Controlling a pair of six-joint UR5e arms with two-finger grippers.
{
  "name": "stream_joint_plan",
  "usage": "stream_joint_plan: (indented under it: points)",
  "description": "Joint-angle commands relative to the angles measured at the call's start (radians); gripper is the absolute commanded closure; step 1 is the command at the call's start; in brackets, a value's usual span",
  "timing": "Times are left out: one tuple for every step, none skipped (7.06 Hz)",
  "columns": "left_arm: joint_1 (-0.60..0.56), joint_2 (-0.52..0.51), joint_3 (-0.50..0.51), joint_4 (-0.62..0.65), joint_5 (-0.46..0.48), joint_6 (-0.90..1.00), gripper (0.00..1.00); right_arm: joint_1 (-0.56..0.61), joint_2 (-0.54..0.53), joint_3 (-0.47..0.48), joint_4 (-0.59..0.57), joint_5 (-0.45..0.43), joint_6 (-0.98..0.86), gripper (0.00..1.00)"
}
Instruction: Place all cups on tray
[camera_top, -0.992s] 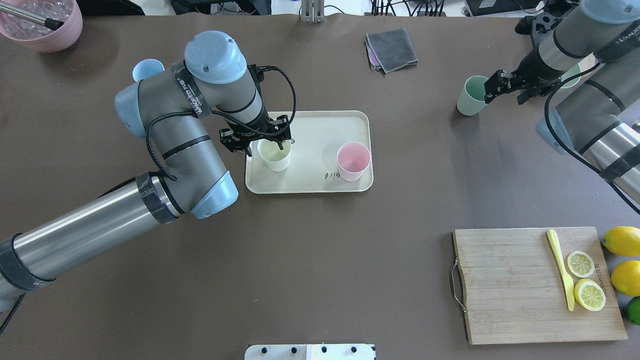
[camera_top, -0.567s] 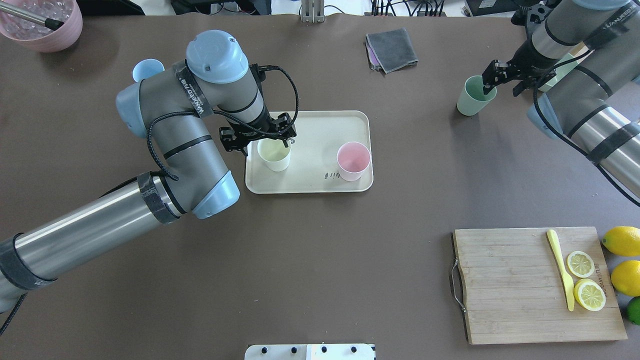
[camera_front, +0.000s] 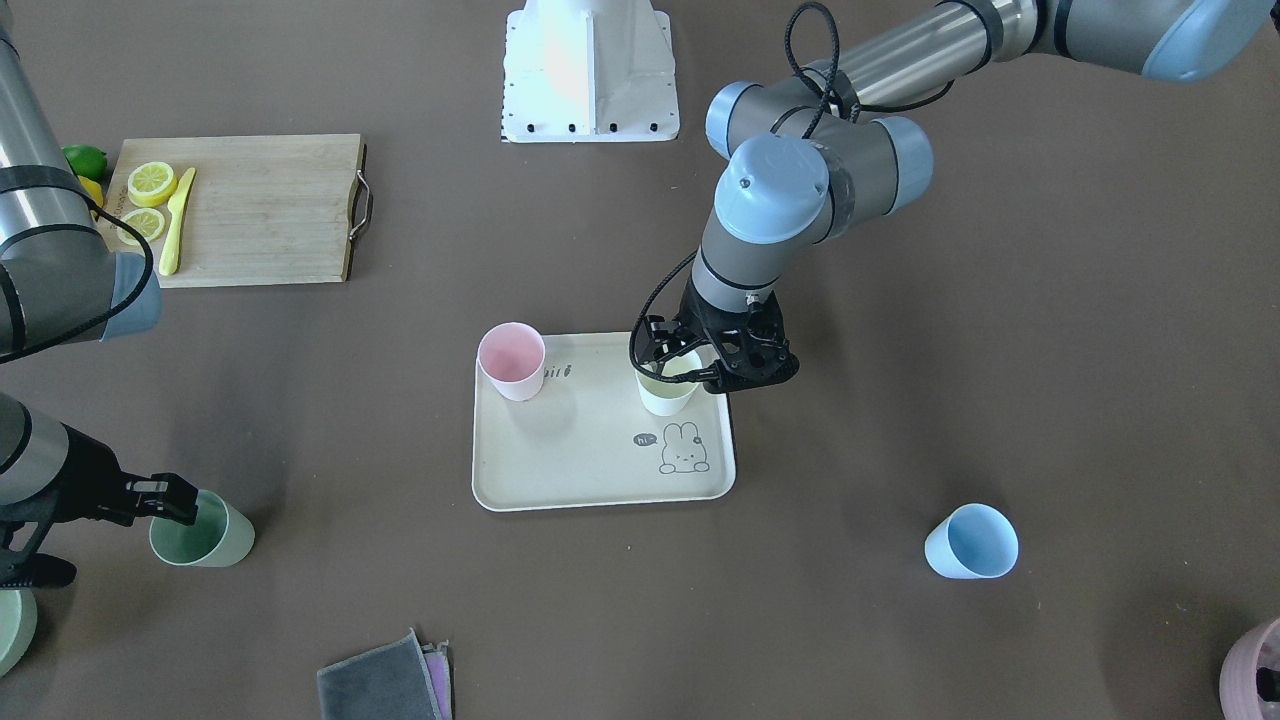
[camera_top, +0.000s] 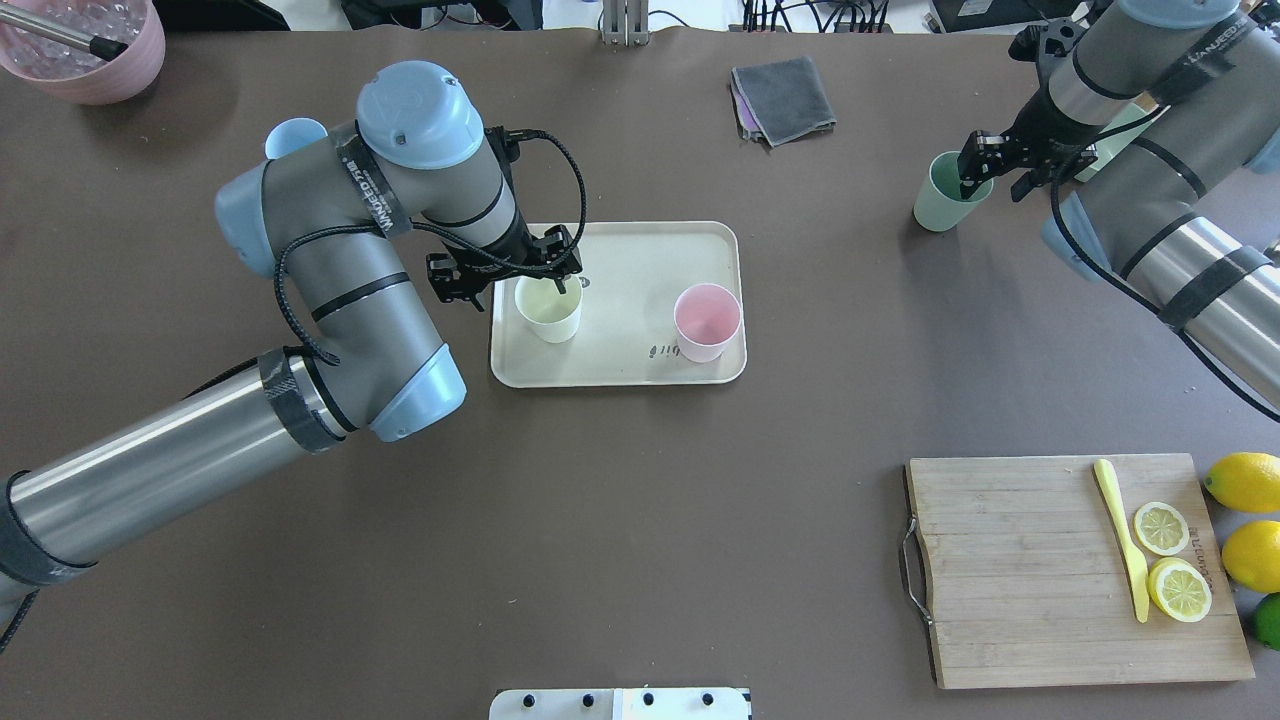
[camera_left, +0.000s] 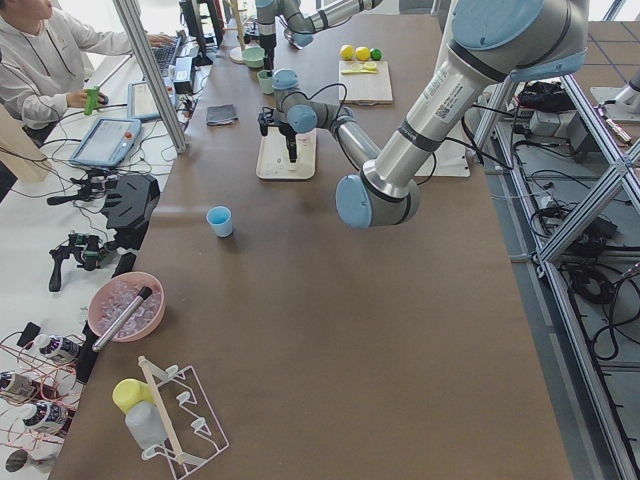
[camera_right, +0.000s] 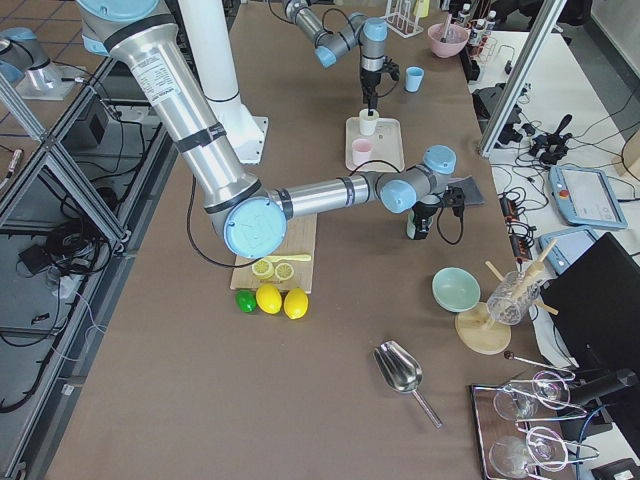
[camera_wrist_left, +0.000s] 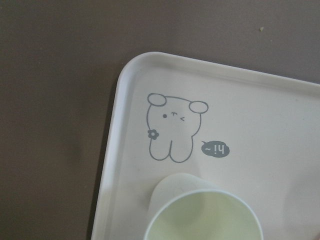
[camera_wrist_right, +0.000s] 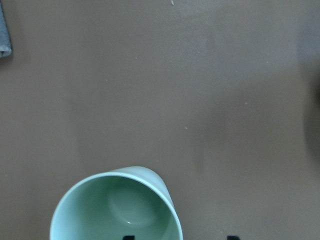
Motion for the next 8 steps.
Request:
stream_joint_plan:
  points:
    - [-0.129, 0.107, -0.125, 0.121, -0.009, 0.296, 0.02, -0.005, 0.001, 0.000, 0.000, 0.002, 0.000, 1.00]
    - [-0.201, 0.143, -0.127, 0.146, -0.012, 0.459, 0.02, -0.005, 0.001, 0.002, 0.002, 0.013, 0.000, 1.00]
    - [-0.280, 0.181, -0.104, 0.142, -0.047, 0.567, 0.02, -0.005, 0.004, 0.010, 0.000, 0.030, 0.003, 1.00]
    - [-0.337, 0.185, -0.007, 0.115, -0.101, 0.633, 0.02, -0.005, 0.007, 0.026, -0.001, 0.060, 0.019, 1.00]
    - [-0.367, 0.175, 0.097, 0.006, -0.135, 0.620, 0.02, -0.008, 0.061, 0.036, -0.007, 0.070, 0.092, 1.00]
    - [-0.369, 0.150, 0.185, -0.071, -0.160, 0.571, 0.02, -0.038, 0.113, 0.036, -0.006, 0.070, 0.193, 1.00]
    - [-0.367, 0.114, 0.254, -0.112, -0.161, 0.543, 0.03, -0.066, 0.151, 0.040, -0.004, 0.068, 0.255, 1.00]
    - [-0.367, 0.094, 0.296, -0.116, -0.163, 0.543, 0.03, -0.110, 0.180, 0.042, -0.001, 0.065, 0.300, 1.00]
